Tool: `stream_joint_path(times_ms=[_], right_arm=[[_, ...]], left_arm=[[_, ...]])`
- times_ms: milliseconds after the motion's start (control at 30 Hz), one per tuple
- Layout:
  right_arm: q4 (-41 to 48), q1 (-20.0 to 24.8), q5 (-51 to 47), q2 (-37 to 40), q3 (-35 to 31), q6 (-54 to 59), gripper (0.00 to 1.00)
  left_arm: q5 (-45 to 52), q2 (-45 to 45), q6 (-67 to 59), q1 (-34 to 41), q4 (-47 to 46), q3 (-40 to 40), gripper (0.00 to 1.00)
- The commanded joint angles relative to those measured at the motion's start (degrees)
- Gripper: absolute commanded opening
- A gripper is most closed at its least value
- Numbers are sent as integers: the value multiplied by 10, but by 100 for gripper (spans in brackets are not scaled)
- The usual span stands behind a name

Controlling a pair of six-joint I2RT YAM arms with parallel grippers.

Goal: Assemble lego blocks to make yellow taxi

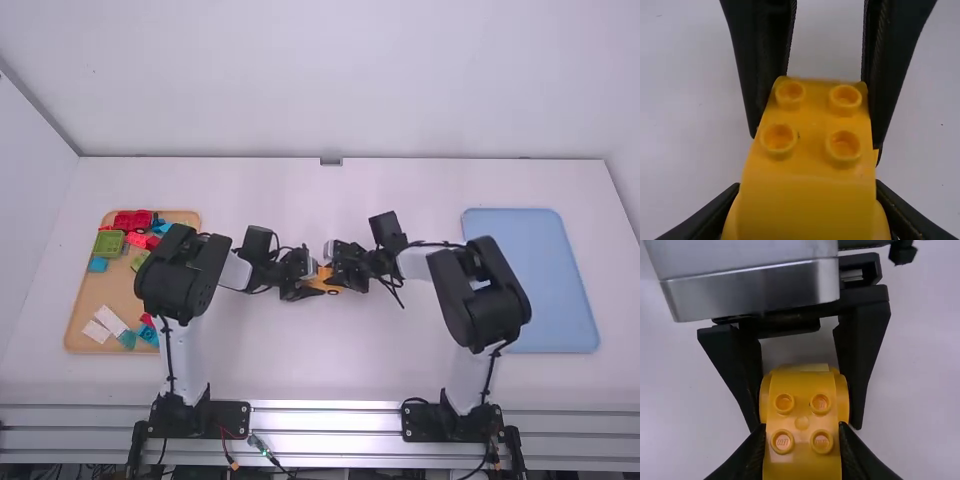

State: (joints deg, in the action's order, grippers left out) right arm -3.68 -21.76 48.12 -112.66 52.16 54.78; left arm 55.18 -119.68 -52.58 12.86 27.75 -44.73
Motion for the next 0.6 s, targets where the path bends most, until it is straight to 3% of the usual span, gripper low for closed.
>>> stream_joint_path(times_ms=[0,267,567], right_arm=[[19,-35,-102,-24,-16,-12,12],[33,-39,-162,-24,-16,-36,12],[26,-11,-60,-24,6,-33,29]], left_arm=[[-2,-13,-8,5,4,-7,53],[-1,-13,-8,5,7,-7,52],[-2,-13,-8,5,2,-7,43]])
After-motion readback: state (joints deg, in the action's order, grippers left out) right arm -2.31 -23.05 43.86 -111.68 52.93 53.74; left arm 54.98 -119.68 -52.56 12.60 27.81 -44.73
